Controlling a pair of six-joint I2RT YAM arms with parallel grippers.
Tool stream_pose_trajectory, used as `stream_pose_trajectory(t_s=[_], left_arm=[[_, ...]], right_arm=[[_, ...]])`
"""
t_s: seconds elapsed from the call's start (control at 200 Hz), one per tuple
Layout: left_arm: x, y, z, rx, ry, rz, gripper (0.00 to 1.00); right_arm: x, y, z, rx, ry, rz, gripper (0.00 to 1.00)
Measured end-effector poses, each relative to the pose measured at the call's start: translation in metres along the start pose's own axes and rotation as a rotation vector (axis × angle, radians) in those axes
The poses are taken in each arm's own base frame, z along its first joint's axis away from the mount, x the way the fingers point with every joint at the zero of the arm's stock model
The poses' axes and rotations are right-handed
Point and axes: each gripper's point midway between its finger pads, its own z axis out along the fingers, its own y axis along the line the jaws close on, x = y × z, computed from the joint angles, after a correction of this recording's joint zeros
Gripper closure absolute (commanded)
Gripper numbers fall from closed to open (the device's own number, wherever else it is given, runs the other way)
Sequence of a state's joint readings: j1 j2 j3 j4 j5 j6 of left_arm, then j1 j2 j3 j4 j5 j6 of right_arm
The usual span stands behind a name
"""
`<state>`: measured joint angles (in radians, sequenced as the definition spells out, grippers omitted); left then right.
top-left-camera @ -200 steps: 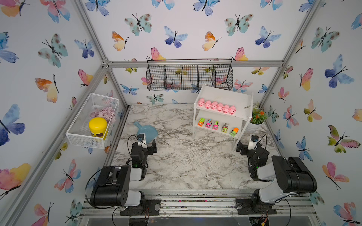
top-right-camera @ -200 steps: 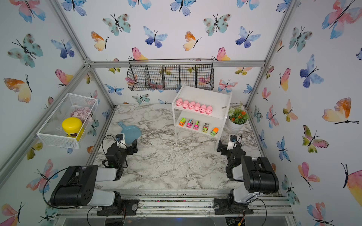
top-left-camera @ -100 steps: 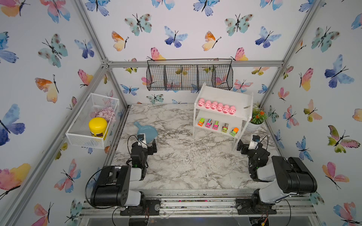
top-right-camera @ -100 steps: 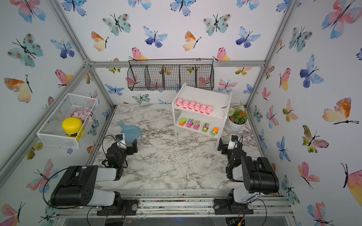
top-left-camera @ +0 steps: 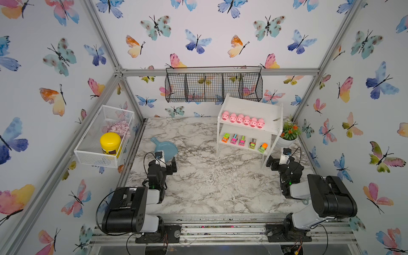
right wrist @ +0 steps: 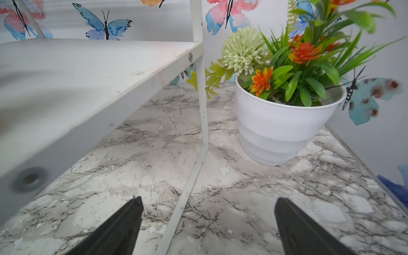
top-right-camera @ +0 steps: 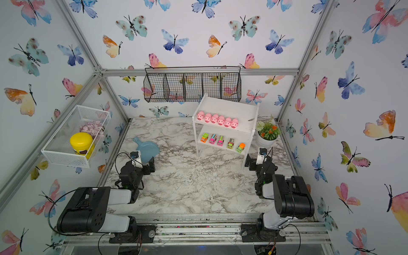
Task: Organize plastic toys on shelves
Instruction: Reset both arms
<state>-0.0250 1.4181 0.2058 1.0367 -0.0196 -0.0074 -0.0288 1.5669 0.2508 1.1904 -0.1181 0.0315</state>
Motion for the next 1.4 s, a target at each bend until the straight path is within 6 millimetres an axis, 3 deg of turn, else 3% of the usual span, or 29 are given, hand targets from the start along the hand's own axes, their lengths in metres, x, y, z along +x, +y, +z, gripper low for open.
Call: stream_pose_trajectory(t_s=[0.486,0.806,1.397], left_arm=[[0.0,0.0,0.0,0.0,0.0,0.0,0.01],[0.0,0.0,0.0,0.0,0.0,0.0,0.02],[0.0,0.0,0.0,0.0,0.0,0.0,0.01]], right_arm=[[0.001,0.001,-0.001,-0.004,-0.001,0.0,0.0],[0.015,0.006,-0.031,-0.006,-0.026,-0.003,0.0],[-0.003,-0.006,-0.042,0.07,-0.124,0.02,0.0]])
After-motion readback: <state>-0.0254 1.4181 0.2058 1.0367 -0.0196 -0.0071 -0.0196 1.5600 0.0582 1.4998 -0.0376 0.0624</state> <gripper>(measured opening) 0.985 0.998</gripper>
